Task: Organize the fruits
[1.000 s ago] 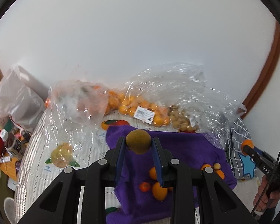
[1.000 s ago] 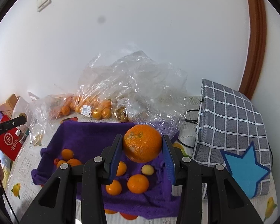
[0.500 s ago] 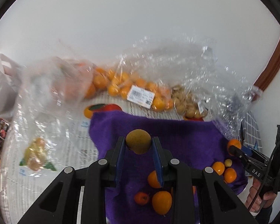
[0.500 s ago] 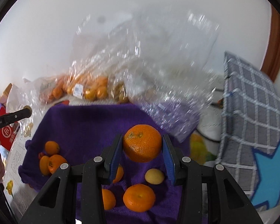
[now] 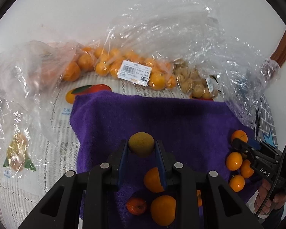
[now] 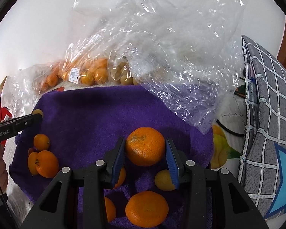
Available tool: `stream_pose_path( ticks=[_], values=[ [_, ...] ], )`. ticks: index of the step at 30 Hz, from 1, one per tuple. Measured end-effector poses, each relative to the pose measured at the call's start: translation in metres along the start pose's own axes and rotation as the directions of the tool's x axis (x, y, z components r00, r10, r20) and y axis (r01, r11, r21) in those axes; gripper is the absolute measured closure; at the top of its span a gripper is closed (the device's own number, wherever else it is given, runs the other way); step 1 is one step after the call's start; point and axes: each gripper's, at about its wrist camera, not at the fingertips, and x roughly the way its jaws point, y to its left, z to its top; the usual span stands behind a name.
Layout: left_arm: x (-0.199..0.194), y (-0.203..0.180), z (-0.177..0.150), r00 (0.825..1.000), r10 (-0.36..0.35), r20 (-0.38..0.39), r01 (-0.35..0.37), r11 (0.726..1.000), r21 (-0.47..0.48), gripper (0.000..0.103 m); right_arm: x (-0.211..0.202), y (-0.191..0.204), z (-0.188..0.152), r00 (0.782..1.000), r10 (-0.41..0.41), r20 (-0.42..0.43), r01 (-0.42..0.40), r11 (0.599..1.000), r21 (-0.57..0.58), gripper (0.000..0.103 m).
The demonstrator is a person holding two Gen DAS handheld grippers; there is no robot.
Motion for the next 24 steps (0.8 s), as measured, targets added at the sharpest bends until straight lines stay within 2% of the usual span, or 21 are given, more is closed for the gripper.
stream_pose_path(
  ticks=[12,15,20,24],
  values=[
    [0.012,0.0,-0.002,0.999,0.007,-0.053,-0.007,1.0,0.002,0.075,0.005,-0.003,-0.001,1.0,-0.003,-0.011,0.003,1.0,0.01,0.061],
    [0.008,0.0,-0.002,0.998,0.016,-0.056,-0.015,1.0,0.008,0.067,-0.002,-0.002,-0.002,1.0,-0.011,-0.001,0.011,1.0,0.004,0.061],
    [-0.019,-0.004,-0.003,0.999,0.031,-0.021,-0.03,0.999,0.027,0.063,-0.032,-0.002,-0.002,0.999,0.0,0.053,-0.001,1.0,0.032,0.052],
    [-0.056,-0.009,-0.015,0.998,0.026,0.049,-0.028,0.999,0.032,0.056,-0.067,0.002,-0.002,0.995,-0.01,0.101,0.005,0.999,0.051,0.05]
  ],
)
